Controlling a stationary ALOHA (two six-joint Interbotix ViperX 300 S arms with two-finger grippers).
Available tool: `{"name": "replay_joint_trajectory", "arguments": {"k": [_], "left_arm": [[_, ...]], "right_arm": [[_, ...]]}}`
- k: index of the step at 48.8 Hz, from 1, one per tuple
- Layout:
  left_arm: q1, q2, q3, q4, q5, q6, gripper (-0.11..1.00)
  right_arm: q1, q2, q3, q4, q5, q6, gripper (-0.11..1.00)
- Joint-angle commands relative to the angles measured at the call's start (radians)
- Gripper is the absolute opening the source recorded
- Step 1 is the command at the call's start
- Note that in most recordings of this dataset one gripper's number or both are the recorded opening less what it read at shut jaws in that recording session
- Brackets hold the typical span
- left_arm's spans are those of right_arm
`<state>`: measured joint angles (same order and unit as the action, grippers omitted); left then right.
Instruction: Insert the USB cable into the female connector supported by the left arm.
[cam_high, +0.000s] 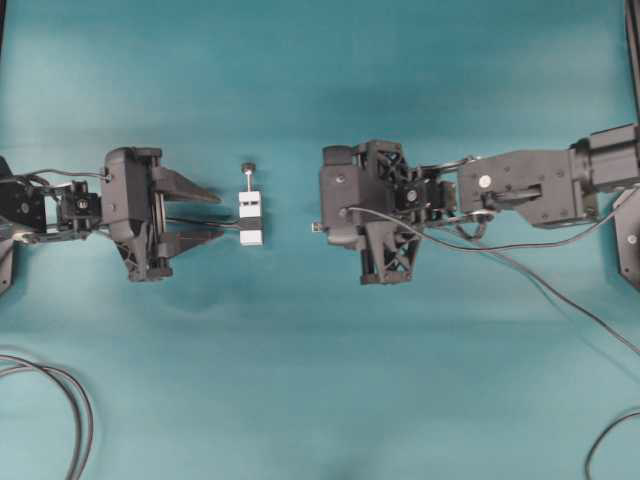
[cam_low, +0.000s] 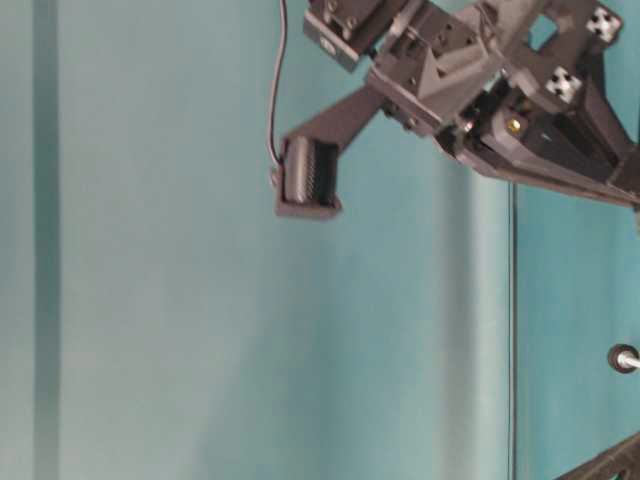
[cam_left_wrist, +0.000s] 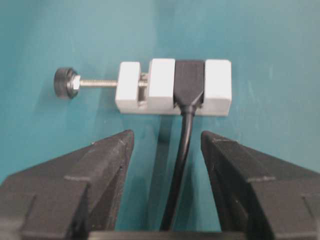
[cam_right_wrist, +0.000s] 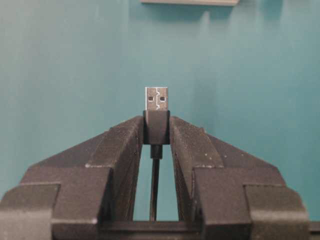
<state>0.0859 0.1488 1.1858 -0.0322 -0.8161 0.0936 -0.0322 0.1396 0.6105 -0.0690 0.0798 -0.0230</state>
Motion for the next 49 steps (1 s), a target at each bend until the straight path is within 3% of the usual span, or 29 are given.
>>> {"name": "replay_joint_trajectory", "arguments": {"k": [1,21,49], "left_arm": [[-0.012,-0.003,-0.018,0.002,-0.003,-0.003,0.62],[-0.025,0.071,-0.069,0.002,-0.006,-0.003,0.61],[-0.026,0.069,-0.067,0.002,-0.011,-0.003,0.61]], "right_arm": [[0.006,-0.008,-0.051,-0.005,0.009,0.002,0.22],[0.014,0.04,-0.186,-0.005,0.179,0.006,0.22],[0.017,0.138,-0.268,-0.005,0.192,0.008,0.22]]}}
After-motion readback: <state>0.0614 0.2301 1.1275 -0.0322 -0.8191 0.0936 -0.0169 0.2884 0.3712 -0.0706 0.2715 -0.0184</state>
